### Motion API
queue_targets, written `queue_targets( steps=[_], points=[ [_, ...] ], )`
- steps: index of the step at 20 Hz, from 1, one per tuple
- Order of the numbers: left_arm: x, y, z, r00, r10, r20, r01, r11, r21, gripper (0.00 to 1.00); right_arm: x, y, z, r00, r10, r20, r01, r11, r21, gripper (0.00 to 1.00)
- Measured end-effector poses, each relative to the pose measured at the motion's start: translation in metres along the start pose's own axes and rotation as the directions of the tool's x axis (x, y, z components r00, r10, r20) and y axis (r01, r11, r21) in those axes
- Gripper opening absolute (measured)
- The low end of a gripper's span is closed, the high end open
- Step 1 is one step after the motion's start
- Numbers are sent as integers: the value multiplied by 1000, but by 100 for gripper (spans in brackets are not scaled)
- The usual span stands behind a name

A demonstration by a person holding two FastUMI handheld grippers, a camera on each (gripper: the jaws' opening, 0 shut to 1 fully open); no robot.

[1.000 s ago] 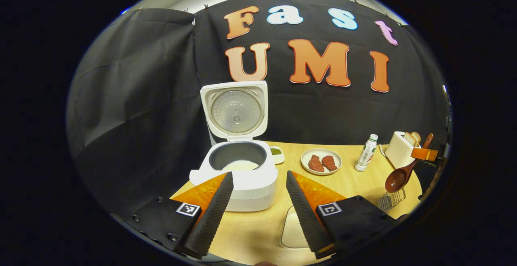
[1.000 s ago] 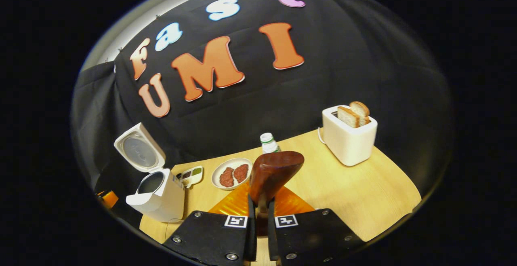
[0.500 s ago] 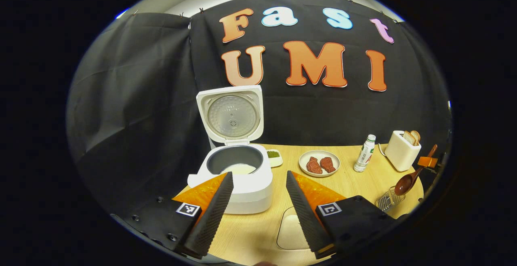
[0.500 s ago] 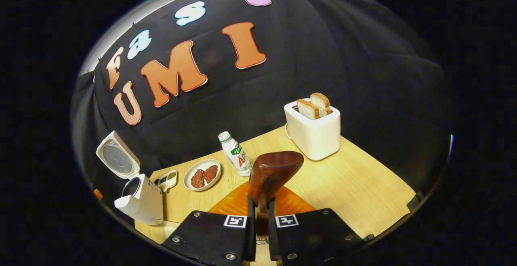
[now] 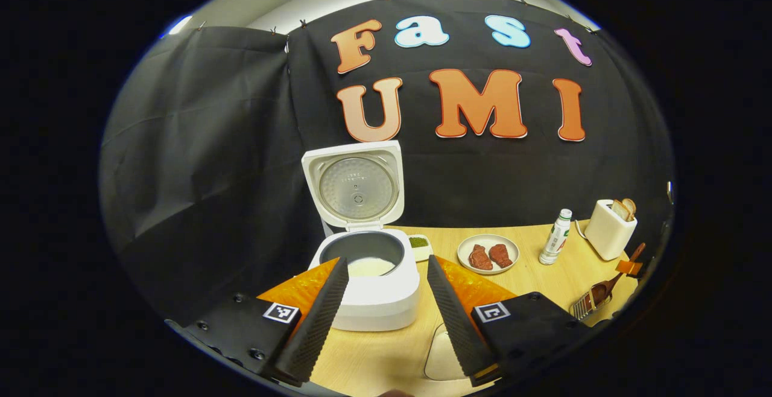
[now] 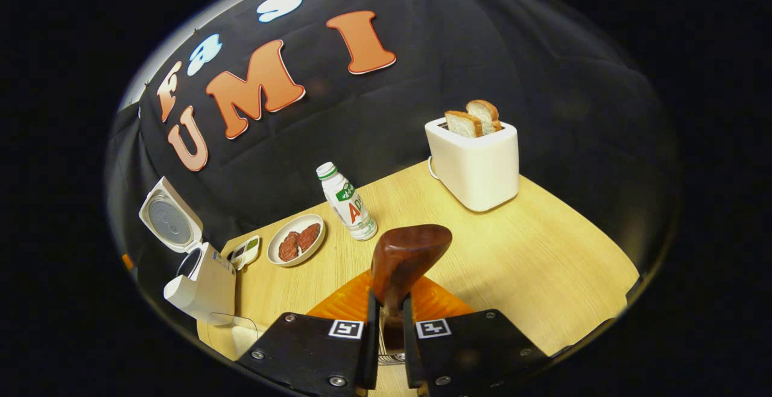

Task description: Close the left gripper, press the button to open the rice cooker; take a wooden spoon from the chopstick holder with the right hand, scoop a spoonful of rice and pour it into the rice cooker, then put the wooden spoon back into the chopstick holder.

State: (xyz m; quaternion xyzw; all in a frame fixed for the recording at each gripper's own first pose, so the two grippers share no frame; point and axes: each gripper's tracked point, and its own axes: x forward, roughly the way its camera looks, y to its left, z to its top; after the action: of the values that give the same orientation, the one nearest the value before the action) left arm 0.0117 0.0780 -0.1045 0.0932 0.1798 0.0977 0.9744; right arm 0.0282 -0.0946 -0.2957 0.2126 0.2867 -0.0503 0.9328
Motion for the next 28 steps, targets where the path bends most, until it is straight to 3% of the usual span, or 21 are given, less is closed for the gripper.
queue_targets(
  steps=[5, 6, 7, 8, 9, 10, 12, 13, 14, 21, 28],
  points=[
    [24, 16, 37, 998, -4, 57, 5, 1000, -12, 90, 1, -7, -2, 999, -25, -27, 25, 1000, 12, 24],
    [32, 22, 51, 997, -6, 74, 7, 1000, -22, 91, -1, -9, -4, 999, -34, -41, 34, 999, 3, 31],
    [38, 24, 63, 996, -17, 88, 20, 999, -33, 90, -3, -10, -4, 998, -41, -47, 40, 999, -5, 24],
    [47, 27, 77, 994, -29, 103, 34, 998, -48, 89, -5, -13, -2, 998, -53, -44, 53, 999, -11, 45],
    [57, 31, 88, 993, -45, 112, 52, 997, -64, 89, -8, -15, 0, 997, -63, -38, 62, 998, -18, 42],
    [67, 32, 99, 991, -66, 118, 75, 994, -80, 89, -13, -18, 3, 997, -73, -30, 72, 997, -26, 61],
    [89, 37, 118, 988, -93, 122, 104, 990, -92, 90, -24, -20, 9, 996, -90, -9, 90, 995, -47, 72],
    [98, 41, 129, 987, -99, 130, 112, 989, -98, 90, -31, -22, 15, 995, -100, 4, 100, 993, -59, 67],
    [108, 43, 141, 984, -109, 138, 123, 988, -98, 90, -38, -24, 21, 994, -111, 18, 112, 991, -72, 80],
    [183, 69, 205, 976, -86, 199, 102, 992, -72, 89, -90, -24, 60, 977, -174, 125, 187, 978, -93, 92],
    [289, 91, 186, 997, -54, 58, 60, 993, -102, 90, -135, -12, 82, 957, -211, 200, 235, 967, -102, 94]
  ],
)
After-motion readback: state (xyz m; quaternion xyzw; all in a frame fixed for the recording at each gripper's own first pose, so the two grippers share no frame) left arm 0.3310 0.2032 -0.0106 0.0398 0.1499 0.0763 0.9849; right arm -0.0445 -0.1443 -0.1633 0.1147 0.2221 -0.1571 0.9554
